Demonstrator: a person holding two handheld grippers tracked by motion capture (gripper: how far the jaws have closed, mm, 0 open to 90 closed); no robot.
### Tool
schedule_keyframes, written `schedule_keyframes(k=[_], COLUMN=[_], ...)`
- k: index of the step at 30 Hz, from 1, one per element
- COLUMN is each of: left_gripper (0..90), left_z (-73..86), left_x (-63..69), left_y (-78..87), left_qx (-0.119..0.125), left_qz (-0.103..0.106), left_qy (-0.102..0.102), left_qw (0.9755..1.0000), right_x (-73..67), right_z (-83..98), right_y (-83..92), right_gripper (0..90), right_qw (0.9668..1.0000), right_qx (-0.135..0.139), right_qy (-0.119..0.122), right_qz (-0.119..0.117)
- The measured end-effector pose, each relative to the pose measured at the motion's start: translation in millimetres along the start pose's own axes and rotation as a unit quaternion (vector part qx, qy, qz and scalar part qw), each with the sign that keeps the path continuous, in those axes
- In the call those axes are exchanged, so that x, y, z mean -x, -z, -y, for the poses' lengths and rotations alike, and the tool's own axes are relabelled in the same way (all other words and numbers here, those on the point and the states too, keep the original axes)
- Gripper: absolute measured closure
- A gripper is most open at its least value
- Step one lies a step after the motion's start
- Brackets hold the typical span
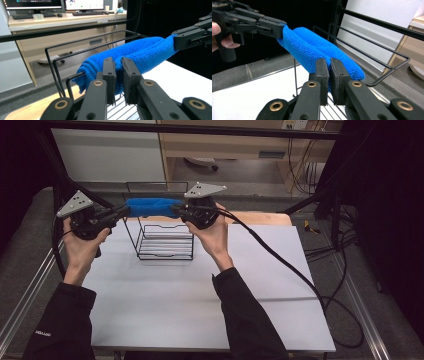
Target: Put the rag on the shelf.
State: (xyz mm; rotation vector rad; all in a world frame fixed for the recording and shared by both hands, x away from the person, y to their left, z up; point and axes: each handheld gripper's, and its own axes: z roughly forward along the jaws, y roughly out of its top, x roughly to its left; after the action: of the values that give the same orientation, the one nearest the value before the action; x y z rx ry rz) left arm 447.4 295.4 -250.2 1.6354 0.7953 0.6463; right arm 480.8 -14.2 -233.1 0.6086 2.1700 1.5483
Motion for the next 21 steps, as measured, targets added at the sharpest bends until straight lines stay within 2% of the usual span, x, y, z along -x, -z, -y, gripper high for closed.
schedule_keyframes(k=[7, 12, 14, 17, 21], left_gripper=[72.7, 74.3, 77.4, 84.2, 89.4], left_z=[-17.9, -26.9, -27.3, -25.7, -20.2], left_x=[-1.8, -2.8, -3.5, -4.0, -1.7], left_y=[10.6, 13.1, 12.7, 9.8, 3.8], left_qx=[0.005, 0.005, 0.002, -0.016, -0.051], left_qz=[-0.002, -0.001, 0.005, 0.010, 0.021], left_qy=[0.013, 0.011, 0.017, 0.024, 0.020], left_qw=[0.9999, 0.9999, 0.9998, 0.9995, 0.9983], right_x=[-0.7, -2.0, -2.3, -1.9, -1.2], right_z=[1.4, 2.5, 3.8, 5.7, 7.8], right_y=[-0.8, -1.5, -2.0, -2.1, -2.1], right_gripper=[85.6, 85.4, 85.3, 85.2, 84.9], right_qw=[1.0000, 0.9999, 0.9998, 0.9998, 0.9997], right_qx=[-0.003, -0.007, -0.012, -0.012, -0.014], right_qy=[0.007, 0.013, 0.018, 0.016, 0.018], right_qz=[-0.001, -0.003, -0.003, -0.004, -0.008])
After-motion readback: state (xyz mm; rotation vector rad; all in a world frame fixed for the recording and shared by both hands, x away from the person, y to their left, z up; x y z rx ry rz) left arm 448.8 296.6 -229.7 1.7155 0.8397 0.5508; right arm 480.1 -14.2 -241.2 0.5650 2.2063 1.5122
